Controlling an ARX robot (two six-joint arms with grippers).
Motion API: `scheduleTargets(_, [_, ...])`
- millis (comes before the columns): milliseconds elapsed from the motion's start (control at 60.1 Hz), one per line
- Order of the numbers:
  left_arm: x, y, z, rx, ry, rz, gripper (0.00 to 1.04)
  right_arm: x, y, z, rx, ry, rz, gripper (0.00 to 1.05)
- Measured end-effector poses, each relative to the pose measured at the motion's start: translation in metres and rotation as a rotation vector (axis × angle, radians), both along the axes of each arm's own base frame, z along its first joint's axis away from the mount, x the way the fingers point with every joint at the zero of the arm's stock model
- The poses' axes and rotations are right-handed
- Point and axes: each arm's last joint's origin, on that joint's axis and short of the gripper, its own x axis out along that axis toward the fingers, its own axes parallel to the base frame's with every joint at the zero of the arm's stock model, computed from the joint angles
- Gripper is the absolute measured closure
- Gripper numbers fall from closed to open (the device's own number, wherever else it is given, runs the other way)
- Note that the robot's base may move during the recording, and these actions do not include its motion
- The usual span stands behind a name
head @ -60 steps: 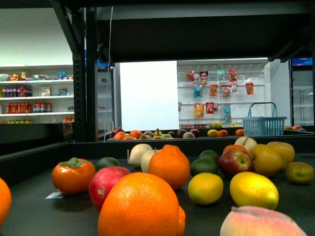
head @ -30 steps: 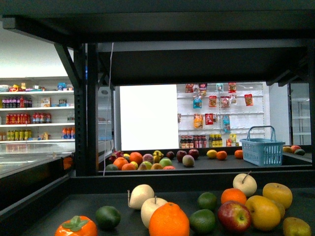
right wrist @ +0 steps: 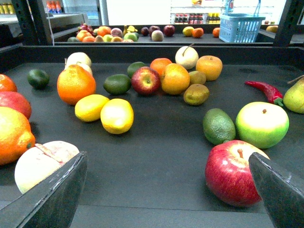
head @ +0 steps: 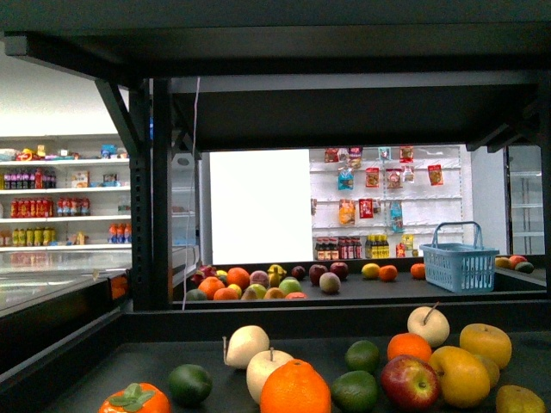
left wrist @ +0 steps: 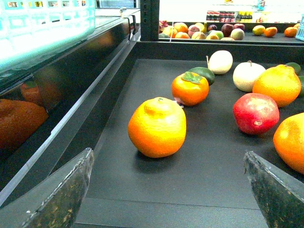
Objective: Pick lemon from shelf
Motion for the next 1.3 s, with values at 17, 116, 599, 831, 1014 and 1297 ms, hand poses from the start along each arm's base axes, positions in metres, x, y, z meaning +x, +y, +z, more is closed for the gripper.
scheduleTargets(17, [0.0,0.0,0.0,0.0,0.0,0.0,0.08,0.0,0.0,0.0,0.0,0.0,0.0,0.02])
scheduleTargets(116, [0.0,0.0,0.0,0.0,0.0,0.0,0.08,0.0,0.0,0.0,0.0,0.0,0.0,0.02])
scheduleTargets(599, [0.0,-0.0001,0.0,-0.002,0.0,-0.001,0.08,0.0,0.0,0.0,-0.003,0.0,-0.001,0.02])
scheduleTargets(831, [0.0,0.0,0.0,-0.003,0.0,0.0,0.08,0.0,0.0,-0.0001,-0.003,0.001,-0.001,0.02])
scheduleTargets(1014, [0.0,0.0,0.0,-0.003,0.0,0.0,0.08,0.0,0.0,0.0,-0.003,0.0,0.001,0.02])
scheduleTargets(1297, [0.0,0.0,0.0,-0.003,0.0,0.0,0.08,0.0,0.0,0.0,-0.003,0.0,0.0,0.02])
